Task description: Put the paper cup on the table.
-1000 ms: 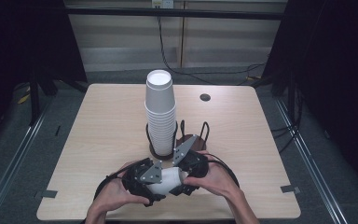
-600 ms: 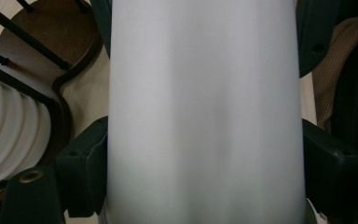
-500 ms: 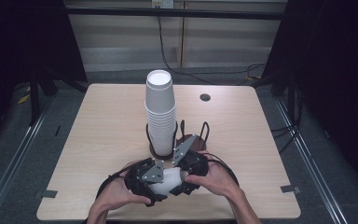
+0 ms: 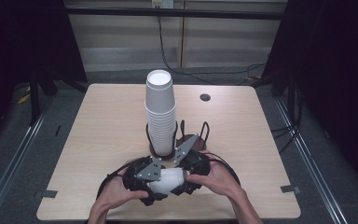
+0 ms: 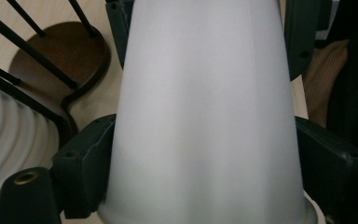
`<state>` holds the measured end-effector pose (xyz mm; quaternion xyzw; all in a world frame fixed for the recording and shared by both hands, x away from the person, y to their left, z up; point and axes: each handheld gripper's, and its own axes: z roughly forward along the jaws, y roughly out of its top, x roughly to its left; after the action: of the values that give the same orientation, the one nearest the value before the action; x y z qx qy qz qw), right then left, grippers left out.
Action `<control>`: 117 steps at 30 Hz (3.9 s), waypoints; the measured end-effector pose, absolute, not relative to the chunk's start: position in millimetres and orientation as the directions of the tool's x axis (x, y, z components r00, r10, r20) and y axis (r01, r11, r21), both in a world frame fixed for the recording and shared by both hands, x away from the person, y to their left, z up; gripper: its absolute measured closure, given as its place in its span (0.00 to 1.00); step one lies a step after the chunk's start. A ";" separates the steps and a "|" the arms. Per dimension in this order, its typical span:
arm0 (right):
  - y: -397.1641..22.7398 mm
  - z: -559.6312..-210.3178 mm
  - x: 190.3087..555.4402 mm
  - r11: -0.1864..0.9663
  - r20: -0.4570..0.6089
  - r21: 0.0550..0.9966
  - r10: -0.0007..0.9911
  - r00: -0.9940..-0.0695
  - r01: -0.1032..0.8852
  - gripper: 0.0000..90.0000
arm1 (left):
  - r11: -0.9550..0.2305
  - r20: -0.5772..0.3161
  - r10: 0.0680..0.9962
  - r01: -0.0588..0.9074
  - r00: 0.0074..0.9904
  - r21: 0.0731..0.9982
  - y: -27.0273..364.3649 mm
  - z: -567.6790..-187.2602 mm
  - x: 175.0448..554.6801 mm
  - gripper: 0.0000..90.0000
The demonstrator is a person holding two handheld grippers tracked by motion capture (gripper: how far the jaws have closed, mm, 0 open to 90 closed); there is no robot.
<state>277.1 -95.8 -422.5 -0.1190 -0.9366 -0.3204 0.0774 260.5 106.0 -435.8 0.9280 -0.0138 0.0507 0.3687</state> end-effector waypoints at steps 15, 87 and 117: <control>-101.0 -419.8 278.5 0.757 0.215 0.593 0.180 -0.960 0.275 0.25 | -0.641 0.115 0.037 -0.065 0.993 0.765 120.0 -427.4 260.4 0.17; -146.1 -462.7 260.9 0.227 0.242 0.928 0.238 -0.941 0.296 0.25 | -0.119 -0.137 0.240 0.169 0.961 0.978 168.0 -463.1 254.4 0.17; -130.4 -459.7 258.3 0.283 0.210 0.924 0.182 -0.961 0.256 0.25 | -0.196 -0.125 0.158 0.155 0.979 0.968 139.5 -456.0 269.8 0.01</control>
<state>258.3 -130.4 -459.7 -0.1369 -0.8003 -0.5829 0.0316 269.8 139.5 -456.0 0.7733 0.1013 0.0014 0.6259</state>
